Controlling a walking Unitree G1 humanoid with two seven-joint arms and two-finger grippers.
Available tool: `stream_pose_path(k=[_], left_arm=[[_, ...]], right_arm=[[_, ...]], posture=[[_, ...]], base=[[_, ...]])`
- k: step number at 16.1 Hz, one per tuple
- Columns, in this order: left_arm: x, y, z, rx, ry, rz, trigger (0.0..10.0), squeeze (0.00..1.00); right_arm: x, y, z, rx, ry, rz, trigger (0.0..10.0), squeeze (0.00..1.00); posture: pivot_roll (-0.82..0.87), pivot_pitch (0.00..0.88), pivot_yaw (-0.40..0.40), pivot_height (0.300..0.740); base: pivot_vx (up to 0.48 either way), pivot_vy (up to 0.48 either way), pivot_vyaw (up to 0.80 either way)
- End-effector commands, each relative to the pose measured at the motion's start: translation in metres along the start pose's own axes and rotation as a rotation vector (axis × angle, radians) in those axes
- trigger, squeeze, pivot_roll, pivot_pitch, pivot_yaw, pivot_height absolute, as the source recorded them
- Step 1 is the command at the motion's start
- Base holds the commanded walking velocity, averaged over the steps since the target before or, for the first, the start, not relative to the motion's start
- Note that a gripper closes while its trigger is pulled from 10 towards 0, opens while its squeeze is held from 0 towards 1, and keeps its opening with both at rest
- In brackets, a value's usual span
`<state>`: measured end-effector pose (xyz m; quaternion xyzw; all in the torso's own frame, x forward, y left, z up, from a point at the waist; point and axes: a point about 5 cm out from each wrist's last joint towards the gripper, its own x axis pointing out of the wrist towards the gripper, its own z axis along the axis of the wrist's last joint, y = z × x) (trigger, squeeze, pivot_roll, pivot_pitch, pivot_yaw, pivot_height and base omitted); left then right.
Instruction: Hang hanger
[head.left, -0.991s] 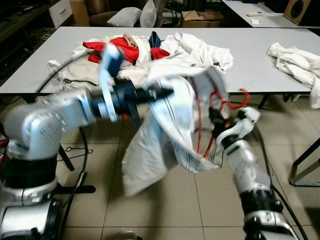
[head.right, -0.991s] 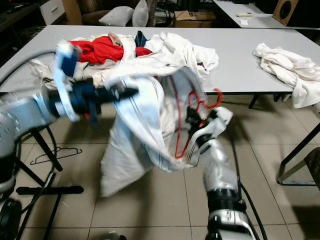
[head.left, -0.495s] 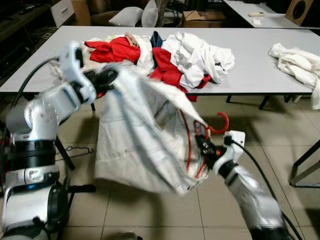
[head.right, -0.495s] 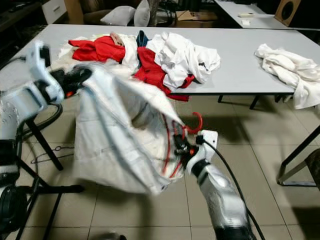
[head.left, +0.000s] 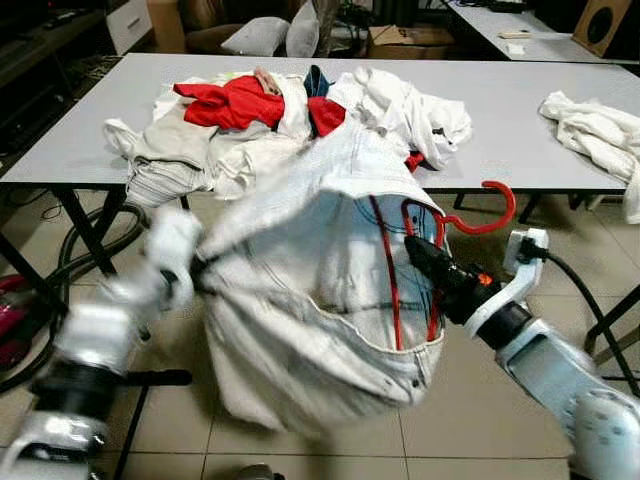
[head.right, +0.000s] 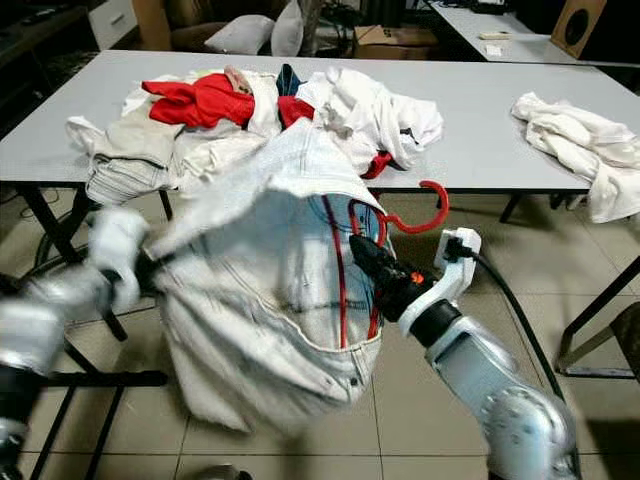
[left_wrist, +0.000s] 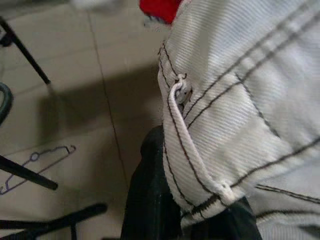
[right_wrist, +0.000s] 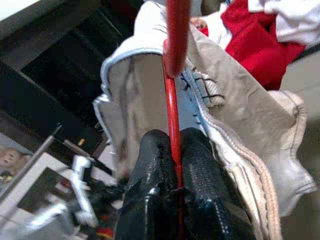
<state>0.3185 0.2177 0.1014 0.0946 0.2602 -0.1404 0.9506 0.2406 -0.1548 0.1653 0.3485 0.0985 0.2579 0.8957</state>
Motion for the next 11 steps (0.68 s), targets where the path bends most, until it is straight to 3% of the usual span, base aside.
stream_pose_path(k=[1, 2, 3, 7, 8, 9, 10, 11], left_arm=[[0.004, -0.002, -0.019, 0.04, 0.056, 0.019, 0.0, 0.0], [0.006, -0.006, -0.024, 0.044, 0.068, 0.011, 0.0, 0.0], [0.014, -0.02, -0.047, 0.054, 0.111, -0.021, 0.0, 0.0], [0.025, -0.04, -0.078, 0.056, 0.121, -0.085, 0.0, 0.0], [0.025, -0.044, -0.083, 0.029, 0.108, -0.106, 1.4, 0.0], [0.025, -0.045, -0.084, 0.007, 0.102, -0.108, 8.6, 0.0], [0.021, -0.046, -0.076, -0.088, 0.012, -0.177, 10.0, 0.0], [0.019, -0.045, -0.074, -0.097, -0.006, -0.183, 10.0, 0.0]], right_arm=[[-0.008, 0.007, 0.019, -0.01, -0.067, 0.006, 0.0, 0.0], [-0.008, 0.008, 0.019, -0.008, -0.059, 0.003, 0.0, 0.0], [-0.009, 0.008, 0.018, 0.01, -0.008, -0.028, 0.0, 0.0], [-0.01, 0.01, 0.018, 0.042, 0.061, -0.073, 0.0, 0.0], [-0.01, 0.008, 0.017, 0.0, 0.093, -0.101, 0.0, 0.0], [-0.01, 0.006, 0.016, -0.024, 0.116, -0.121, 0.0, 0.0], [-0.011, 0.002, 0.013, -0.113, 0.181, -0.17, 10.0, 0.0], [-0.011, 0.002, 0.013, -0.13, 0.189, -0.173, 10.0, 0.0]], posture=[[0.01, 0.0, -0.012, 0.74], [0.01, 0.0, -0.012, 0.74], [-0.01, 0.0, -0.021, 0.74], [-0.02, 0.0, -0.035, 0.74], [-0.03, 0.0, -0.035, 0.74], [-0.03, 0.0, -0.035, 0.74], [-0.03, 0.0, -0.035, 0.74], [-0.03, 0.0, -0.035, 0.74]], base=[[0.0, 0.0, 0.0], [0.0, 0.0, 0.0], [0.0, 0.0, 0.0], [0.0, 0.0, 0.0], [0.0, 0.0, 0.0], [0.0, 0.0, 0.0], [0.0, 0.0, 0.0], [0.0, 0.0, 0.0]])
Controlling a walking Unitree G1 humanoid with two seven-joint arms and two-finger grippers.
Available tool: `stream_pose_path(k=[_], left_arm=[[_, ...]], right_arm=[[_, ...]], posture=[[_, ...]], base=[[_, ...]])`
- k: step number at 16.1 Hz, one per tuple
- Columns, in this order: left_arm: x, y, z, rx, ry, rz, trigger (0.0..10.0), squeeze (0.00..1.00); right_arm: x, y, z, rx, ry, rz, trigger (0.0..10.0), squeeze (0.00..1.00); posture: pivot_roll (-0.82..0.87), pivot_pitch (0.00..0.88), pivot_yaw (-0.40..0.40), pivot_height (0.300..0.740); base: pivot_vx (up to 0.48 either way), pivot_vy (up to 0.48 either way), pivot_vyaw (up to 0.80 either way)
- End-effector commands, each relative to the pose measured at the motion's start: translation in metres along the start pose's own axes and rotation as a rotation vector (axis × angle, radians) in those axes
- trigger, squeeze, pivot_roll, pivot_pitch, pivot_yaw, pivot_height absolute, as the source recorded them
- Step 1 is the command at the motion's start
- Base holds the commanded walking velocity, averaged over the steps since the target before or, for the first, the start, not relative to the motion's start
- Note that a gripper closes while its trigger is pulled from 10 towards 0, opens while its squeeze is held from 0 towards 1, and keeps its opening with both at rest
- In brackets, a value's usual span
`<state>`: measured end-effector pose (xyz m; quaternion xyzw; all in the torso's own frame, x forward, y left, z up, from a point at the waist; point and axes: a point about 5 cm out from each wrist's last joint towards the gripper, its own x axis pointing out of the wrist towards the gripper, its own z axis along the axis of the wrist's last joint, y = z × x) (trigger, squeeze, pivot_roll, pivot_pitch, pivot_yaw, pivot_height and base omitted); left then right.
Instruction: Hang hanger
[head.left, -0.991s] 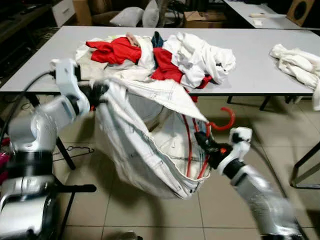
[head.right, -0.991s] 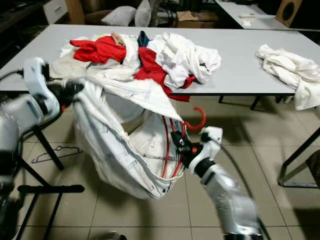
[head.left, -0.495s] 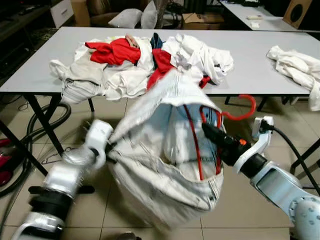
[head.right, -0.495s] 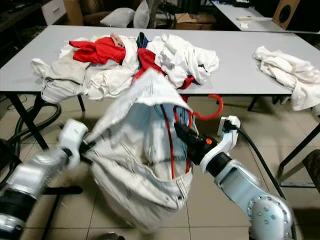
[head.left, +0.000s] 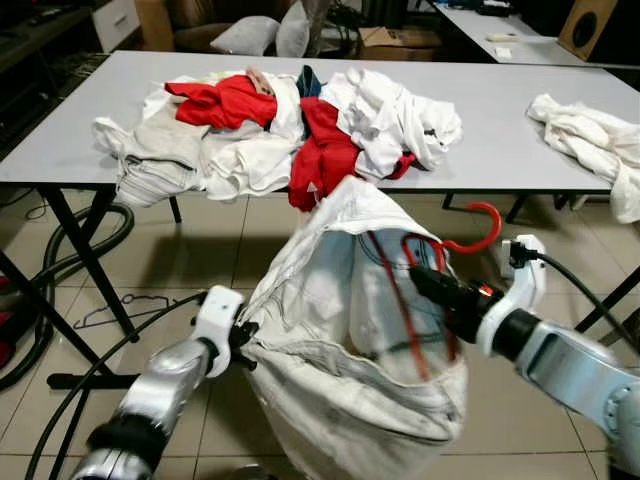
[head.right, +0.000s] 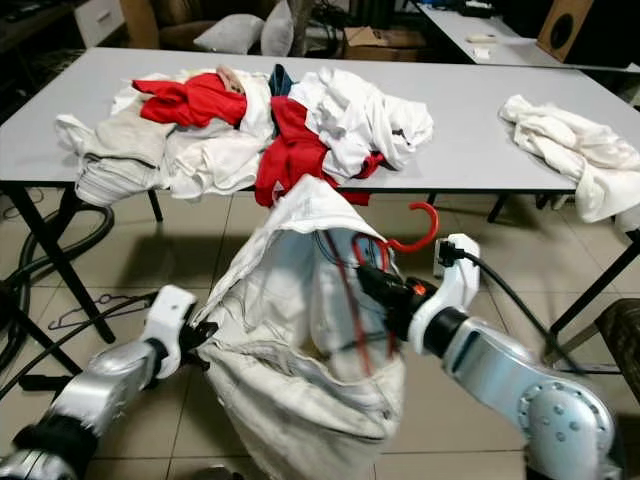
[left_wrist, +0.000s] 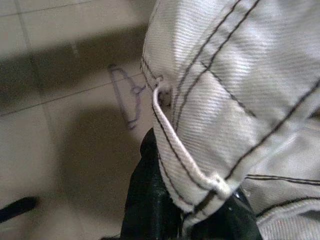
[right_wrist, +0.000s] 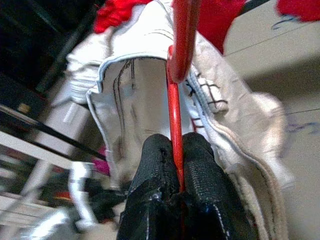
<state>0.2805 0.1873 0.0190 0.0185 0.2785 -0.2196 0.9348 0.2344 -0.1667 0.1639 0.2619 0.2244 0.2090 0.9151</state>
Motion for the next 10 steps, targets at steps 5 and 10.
stream_pose_path(k=[5, 10], left_arm=[[-0.015, 0.006, 0.015, 0.024, -0.129, -0.074, 10.0, 1.0], [-0.04, 0.014, 0.018, -0.019, -0.202, -0.115, 10.0, 0.69]], right_arm=[[0.004, 0.006, 0.005, -0.063, -0.025, 0.002, 10.0, 0.0], [0.01, -0.006, 0.001, -0.15, -0.014, -0.083, 10.0, 0.0]], posture=[[-0.01, 0.0, -0.046, 0.74], [0.0, 0.0, -0.04, 0.74]], base=[[0.0, 0.0, 0.0], [0.0, 0.0, 0.0]])
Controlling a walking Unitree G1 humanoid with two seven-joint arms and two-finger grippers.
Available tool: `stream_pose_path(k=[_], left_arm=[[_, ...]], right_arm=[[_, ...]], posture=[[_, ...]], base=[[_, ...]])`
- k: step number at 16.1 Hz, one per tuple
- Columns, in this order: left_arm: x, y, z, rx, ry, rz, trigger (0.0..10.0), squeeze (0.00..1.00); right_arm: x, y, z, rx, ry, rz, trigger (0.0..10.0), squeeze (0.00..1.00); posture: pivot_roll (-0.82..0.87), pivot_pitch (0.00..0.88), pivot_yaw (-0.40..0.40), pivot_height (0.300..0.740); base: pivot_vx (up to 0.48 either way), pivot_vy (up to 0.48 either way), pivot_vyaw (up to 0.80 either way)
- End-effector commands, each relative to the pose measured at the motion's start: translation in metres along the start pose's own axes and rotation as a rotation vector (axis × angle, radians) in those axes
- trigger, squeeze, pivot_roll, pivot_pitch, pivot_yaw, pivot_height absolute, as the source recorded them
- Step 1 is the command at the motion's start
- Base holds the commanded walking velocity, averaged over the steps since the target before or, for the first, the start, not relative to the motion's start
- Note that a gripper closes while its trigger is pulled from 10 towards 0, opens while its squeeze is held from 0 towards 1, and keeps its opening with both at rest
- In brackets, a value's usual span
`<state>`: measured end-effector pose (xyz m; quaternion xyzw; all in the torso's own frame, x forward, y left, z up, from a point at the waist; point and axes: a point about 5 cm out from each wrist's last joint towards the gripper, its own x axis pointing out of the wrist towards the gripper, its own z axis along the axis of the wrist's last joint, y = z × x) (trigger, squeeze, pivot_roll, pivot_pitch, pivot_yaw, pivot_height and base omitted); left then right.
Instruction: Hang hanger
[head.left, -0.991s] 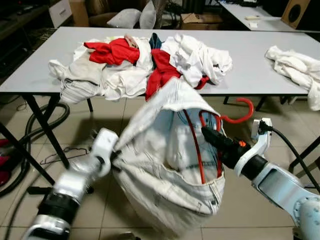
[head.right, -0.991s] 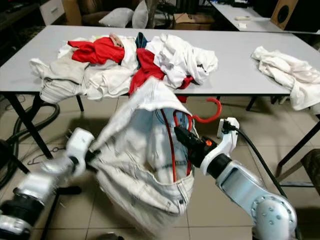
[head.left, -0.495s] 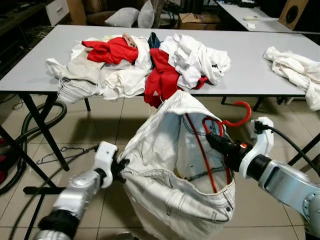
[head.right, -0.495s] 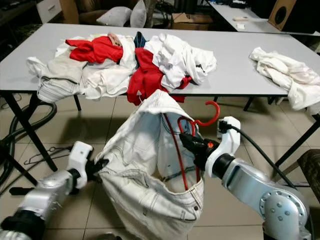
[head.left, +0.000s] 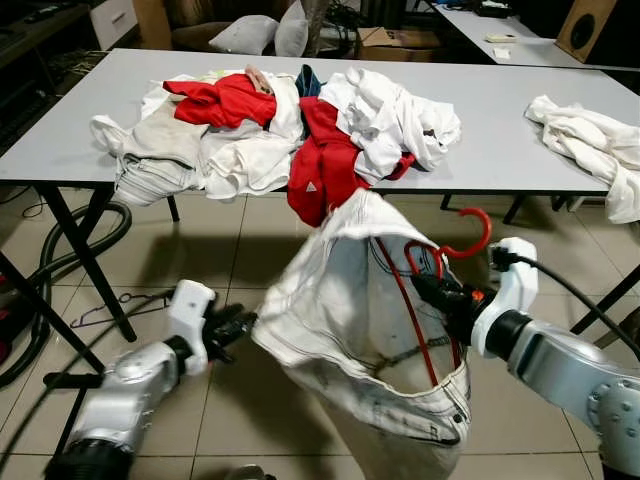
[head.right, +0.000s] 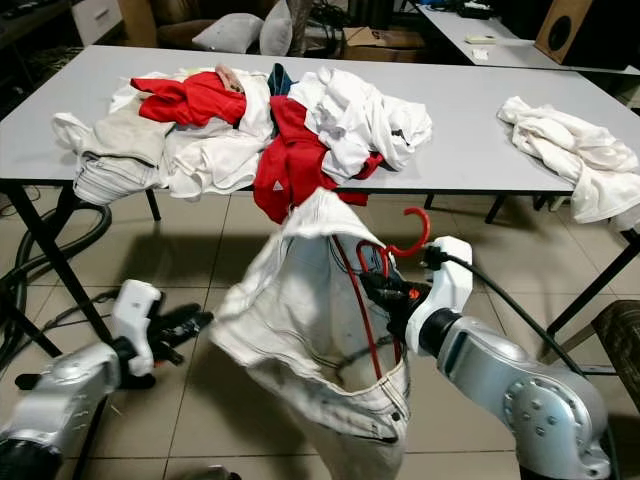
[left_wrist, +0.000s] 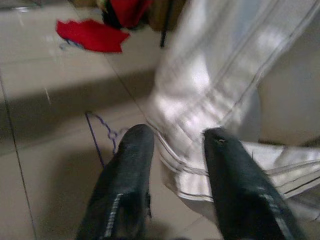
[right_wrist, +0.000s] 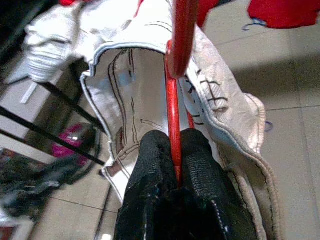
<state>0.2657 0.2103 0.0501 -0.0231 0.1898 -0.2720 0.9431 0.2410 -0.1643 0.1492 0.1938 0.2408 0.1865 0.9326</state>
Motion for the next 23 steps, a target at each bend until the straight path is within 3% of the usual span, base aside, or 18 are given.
stream_pose_path(k=[1, 3, 5, 6, 8, 9, 12, 14, 19, 23], left_arm=[[-0.008, 0.0, 0.004, -0.014, -0.011, -0.014, 10.0, 0.0], [-0.025, -0.001, 0.007, -0.039, -0.044, 0.022, 10.0, 0.0], [-0.033, 0.001, 0.017, -0.05, -0.063, 0.117, 10.0, 0.0], [-0.037, -0.002, 0.034, -0.012, -0.132, 0.192, 10.0, 0.0], [-0.035, -0.01, 0.057, 0.053, -0.209, 0.264, 10.0, 0.0], [-0.033, -0.013, 0.061, 0.044, -0.22, 0.299, 10.0, 0.0], [-0.025, -0.024, 0.057, -0.083, -0.206, 0.27, 10.0, 0.0], [-0.019, -0.029, 0.056, -0.109, -0.194, 0.293, 10.0, 0.0], [-0.011, -0.033, 0.062, 0.011, -0.199, 0.333, 10.0, 0.0], [-0.006, -0.035, 0.066, 0.06, -0.192, 0.336, 10.0, 0.0]], right_arm=[[0.001, -0.002, 0.007, -0.048, -0.044, -0.02, 10.0, 0.0], [0.005, -0.005, -0.003, -0.106, -0.005, -0.052, 10.0, 0.0], [0.006, -0.01, -0.006, -0.144, -0.005, -0.08, 10.0, 0.0], [0.011, -0.014, -0.006, -0.194, -0.034, -0.102, 10.0, 0.0], [0.019, -0.018, -0.012, -0.211, -0.036, -0.119, 10.0, 0.0], [0.024, -0.019, -0.019, -0.236, -0.004, -0.108, 10.0, 0.0], [0.034, -0.017, -0.023, -0.346, 0.011, -0.061, 10.0, 0.0], [0.04, -0.018, -0.023, -0.355, 0.011, -0.035, 10.0, 0.0], [0.046, -0.019, -0.018, -0.34, -0.078, -0.029, 10.0, 0.0], [0.056, -0.017, -0.02, -0.34, -0.095, -0.013, 10.0, 0.0]], posture=[[0.0, 0.0, -0.04, 0.74], [-0.01, 0.0, -0.028, 0.74], [0.0, 0.0, -0.028, 0.74], [0.0, 0.0, -0.03, 0.74], [0.02, 0.0, -0.029, 0.74], [0.02, 0.0, -0.031, 0.74], [0.02, 0.0, -0.033, 0.74], [0.03, 0.0, -0.035, 0.74], [0.03, 0.0, -0.034, 0.74], [0.03, 0.0, -0.026, 0.74]], base=[[0.0, 0.0, 0.0], [0.0, 0.0, 0.21], [0.0, 0.0, 0.8], [0.0, 0.0, 0.8], [0.0, 0.0, 0.8], [0.0, 0.0, 0.8], [0.0, 0.0, 0.8], [0.0, 0.0, 0.8], [0.0, 0.0, 0.8], [0.0, -0.435, 0.8]])
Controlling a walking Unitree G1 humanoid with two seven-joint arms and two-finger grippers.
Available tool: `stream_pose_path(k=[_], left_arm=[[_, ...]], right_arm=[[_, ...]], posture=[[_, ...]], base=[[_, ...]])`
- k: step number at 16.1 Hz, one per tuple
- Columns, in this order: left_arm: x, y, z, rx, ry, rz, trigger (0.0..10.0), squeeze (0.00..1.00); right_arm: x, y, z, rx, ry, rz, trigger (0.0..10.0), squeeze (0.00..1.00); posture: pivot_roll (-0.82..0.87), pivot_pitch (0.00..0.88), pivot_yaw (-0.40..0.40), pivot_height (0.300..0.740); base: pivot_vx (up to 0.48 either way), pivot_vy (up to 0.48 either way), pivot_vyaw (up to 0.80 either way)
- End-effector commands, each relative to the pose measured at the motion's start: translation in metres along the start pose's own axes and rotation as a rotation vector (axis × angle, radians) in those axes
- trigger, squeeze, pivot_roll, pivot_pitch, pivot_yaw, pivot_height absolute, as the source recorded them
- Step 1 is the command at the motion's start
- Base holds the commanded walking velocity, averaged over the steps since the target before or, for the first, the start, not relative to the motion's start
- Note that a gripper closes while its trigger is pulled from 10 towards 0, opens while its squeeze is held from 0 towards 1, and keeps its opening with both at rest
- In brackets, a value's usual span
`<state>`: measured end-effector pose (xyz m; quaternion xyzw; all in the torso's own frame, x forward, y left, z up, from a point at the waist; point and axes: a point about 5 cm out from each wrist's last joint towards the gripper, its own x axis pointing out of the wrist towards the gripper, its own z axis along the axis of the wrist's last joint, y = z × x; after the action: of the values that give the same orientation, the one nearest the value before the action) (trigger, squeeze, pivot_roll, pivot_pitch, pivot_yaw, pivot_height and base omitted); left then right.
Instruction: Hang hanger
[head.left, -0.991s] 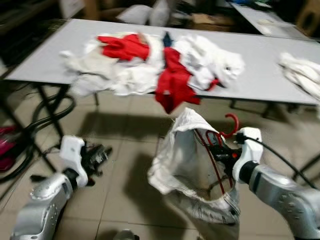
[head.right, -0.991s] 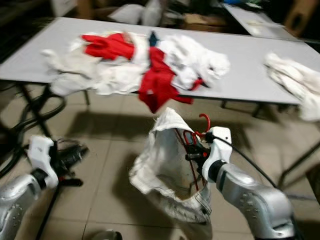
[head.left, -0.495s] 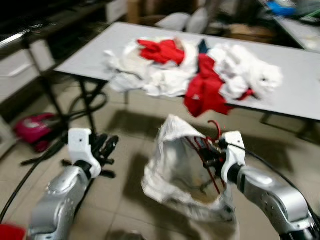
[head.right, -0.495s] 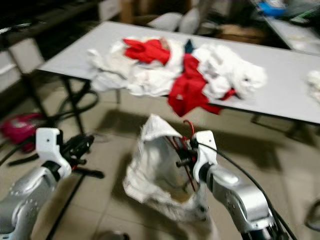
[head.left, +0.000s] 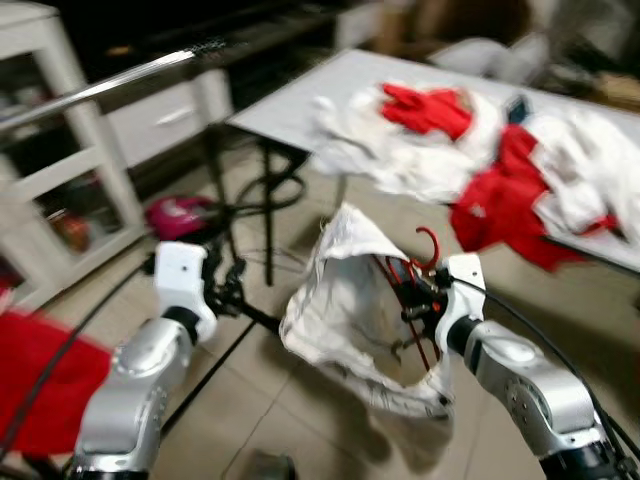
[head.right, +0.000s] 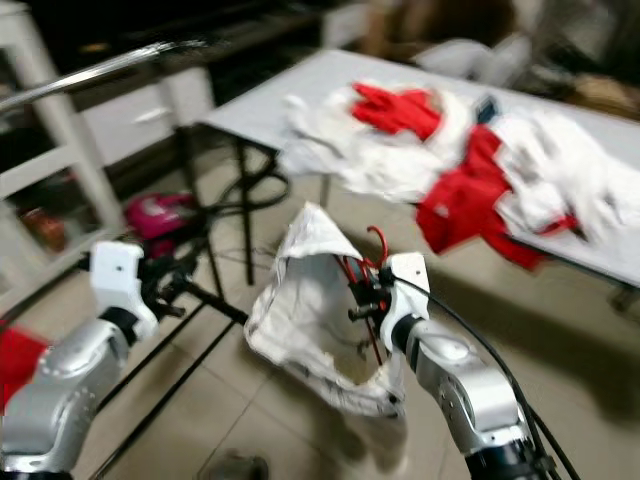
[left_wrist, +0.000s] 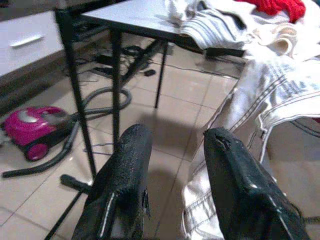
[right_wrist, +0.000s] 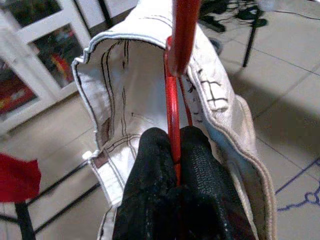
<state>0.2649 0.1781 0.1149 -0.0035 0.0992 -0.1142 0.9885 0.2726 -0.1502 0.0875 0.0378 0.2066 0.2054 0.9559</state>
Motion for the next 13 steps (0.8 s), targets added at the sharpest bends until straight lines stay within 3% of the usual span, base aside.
stream_pose_path(k=[1, 4, 9, 11, 13], left_arm=[[0.002, 0.001, 0.004, 0.038, -0.012, 0.006, 10.0, 0.0], [0.001, 0.0, 0.004, 0.061, -0.014, 0.008, 10.0, 0.0], [0.004, -0.005, 0.015, 0.077, -0.066, -0.018, 10.0, 0.0], [0.005, -0.004, 0.015, 0.07, -0.066, -0.022, 10.0, 0.0], [0.005, -0.002, 0.012, 0.047, -0.049, -0.009, 10.0, 0.0]], right_arm=[[0.001, 0.001, 0.018, -0.017, -0.091, 0.011, 10.0, 0.0], [0.005, 0.004, 0.019, -0.024, -0.105, 0.03, 10.0, 0.0], [-0.002, -0.008, 0.014, 0.026, -0.146, -0.095, 10.0, 0.0], [-0.007, -0.013, 0.015, 0.078, -0.182, -0.17, 10.0, 0.0], [-0.014, -0.015, 0.011, 0.009, -0.161, -0.248, 10.0, 0.0]], posture=[[0.03, 0.0, -0.026, 0.74], [0.03, 0.0, -0.032, 0.74], [0.03, 0.0, -0.026, 0.74], [0.03, 0.0, -0.016, 0.74], [0.02, 0.0, -0.002, 0.74]], base=[[0.0, -0.45, 0.8], [0.0, -0.421, 0.8], [0.0, 0.0, 0.8], [0.0, 0.0, 0.0], [0.255, 0.0, 0.0]])
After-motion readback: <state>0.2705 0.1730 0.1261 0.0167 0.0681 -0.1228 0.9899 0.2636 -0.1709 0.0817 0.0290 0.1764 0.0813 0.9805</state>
